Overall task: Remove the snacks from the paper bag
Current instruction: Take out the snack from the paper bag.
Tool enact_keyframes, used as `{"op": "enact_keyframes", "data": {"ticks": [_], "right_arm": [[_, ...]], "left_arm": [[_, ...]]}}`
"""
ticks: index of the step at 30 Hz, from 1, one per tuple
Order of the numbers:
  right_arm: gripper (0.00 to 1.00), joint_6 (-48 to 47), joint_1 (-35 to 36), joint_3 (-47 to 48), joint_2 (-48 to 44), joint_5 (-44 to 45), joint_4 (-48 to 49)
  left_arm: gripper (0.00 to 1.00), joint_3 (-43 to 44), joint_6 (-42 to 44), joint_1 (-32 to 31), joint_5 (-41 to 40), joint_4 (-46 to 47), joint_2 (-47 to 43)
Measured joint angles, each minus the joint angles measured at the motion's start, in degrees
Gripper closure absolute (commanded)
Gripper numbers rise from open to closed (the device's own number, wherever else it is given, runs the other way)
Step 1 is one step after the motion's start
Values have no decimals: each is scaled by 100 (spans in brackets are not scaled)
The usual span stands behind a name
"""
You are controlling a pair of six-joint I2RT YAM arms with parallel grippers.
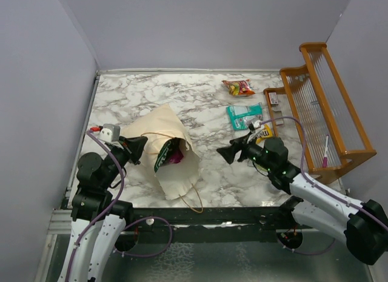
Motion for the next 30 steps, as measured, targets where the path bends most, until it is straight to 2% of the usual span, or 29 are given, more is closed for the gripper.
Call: {"op": "enact_keyframes", "data": {"ticks": [2, 5, 13, 19, 24, 30], "right_arm": [[22, -199, 164, -330, -229, -542, 651], [22, -857, 929, -564, -396, -1226, 1335], [18, -3202, 2852, -216, 330, -1974, 1786], [15, -5661, 3663, 376, 1233, -1613, 1639], [15, -7499, 3740, 881, 1762, -1014, 1576], [15, -9082, 3740, 1453, 2483, -197, 1617]], "left_arm": [[100, 0, 0, 0, 0, -2, 0], [100, 0, 0, 0, -2, 0, 0], [100, 0, 0, 0, -2, 0, 0], [100, 0, 0, 0, -2, 0, 0], [100, 0, 0, -4, -9, 0, 0], [100, 0, -2, -9, -22, 0, 0]]}}
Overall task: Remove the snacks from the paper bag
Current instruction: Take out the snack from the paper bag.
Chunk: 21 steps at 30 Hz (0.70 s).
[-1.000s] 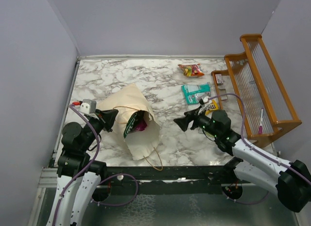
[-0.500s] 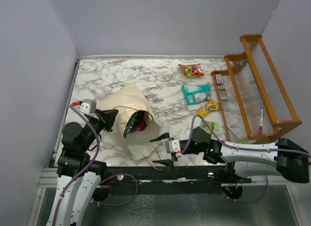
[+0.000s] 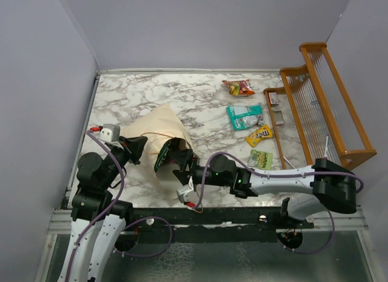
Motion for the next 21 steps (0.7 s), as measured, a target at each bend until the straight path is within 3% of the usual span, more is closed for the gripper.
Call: {"op": "enact_keyframes", "data": {"ticks": [12, 15, 21], "right_arm": [[23, -1790, -13, 1121, 1639, 649, 678], [31, -1978, -44, 1427, 1947, 658, 870], [59, -2170, -79, 1847, 2424, 669, 944]], "left_arm": [[100, 0, 2, 0, -20, 0, -9], [100, 0, 2, 0, -20, 0, -13], [100, 0, 2, 0, -24, 0, -39]]}}
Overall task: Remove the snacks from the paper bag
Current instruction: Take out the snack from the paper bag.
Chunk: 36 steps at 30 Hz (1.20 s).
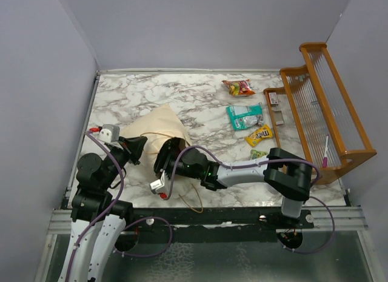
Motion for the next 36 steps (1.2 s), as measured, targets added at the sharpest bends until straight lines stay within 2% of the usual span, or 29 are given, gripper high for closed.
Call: {"op": "enact_keyframes", "data": {"ticks": [6, 9, 24, 36], "right_arm": [[89, 184, -2, -304, -2, -13, 284], [98, 380, 4, -522, -186, -9, 339], [99, 1989, 476, -1856, -2302, 382, -120], [99, 4092, 577, -2505, -4767, 210, -953]], "left_arm": [[100, 0, 0, 0, 0, 0, -2], [100, 0, 0, 0, 0, 0, -2], [100, 0, -2, -74, -116, -7, 61], [100, 0, -22, -125, -356, -20, 94]]}}
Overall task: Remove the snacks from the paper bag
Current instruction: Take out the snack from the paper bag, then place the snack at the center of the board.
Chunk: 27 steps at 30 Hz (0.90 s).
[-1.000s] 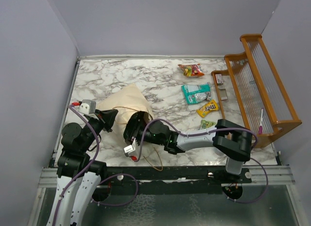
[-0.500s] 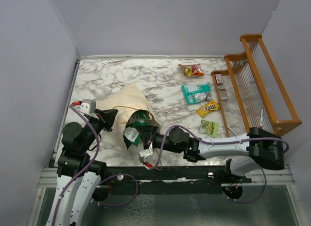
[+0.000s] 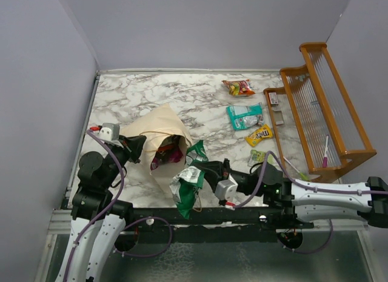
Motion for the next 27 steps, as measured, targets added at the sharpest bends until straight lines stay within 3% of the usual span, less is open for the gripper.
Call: {"op": "enact_keyframes", "data": {"ticks": [12, 16, 22, 27], "right_arm": [[99, 1246, 0, -400, -2120, 490, -686], [99, 1335, 4, -160, -2258, 1447, -1001], [99, 1370, 13, 184, -2059, 3709, -885], [99, 1067, 11, 188, -1853, 4758, -535]], "left_arm": [[100, 0, -11, 0, -46, -4, 2], [100, 0, -22, 0, -46, -4, 2], [100, 0, -22, 0, -46, -4, 2], [100, 0, -22, 0, -46, -4, 4]]}}
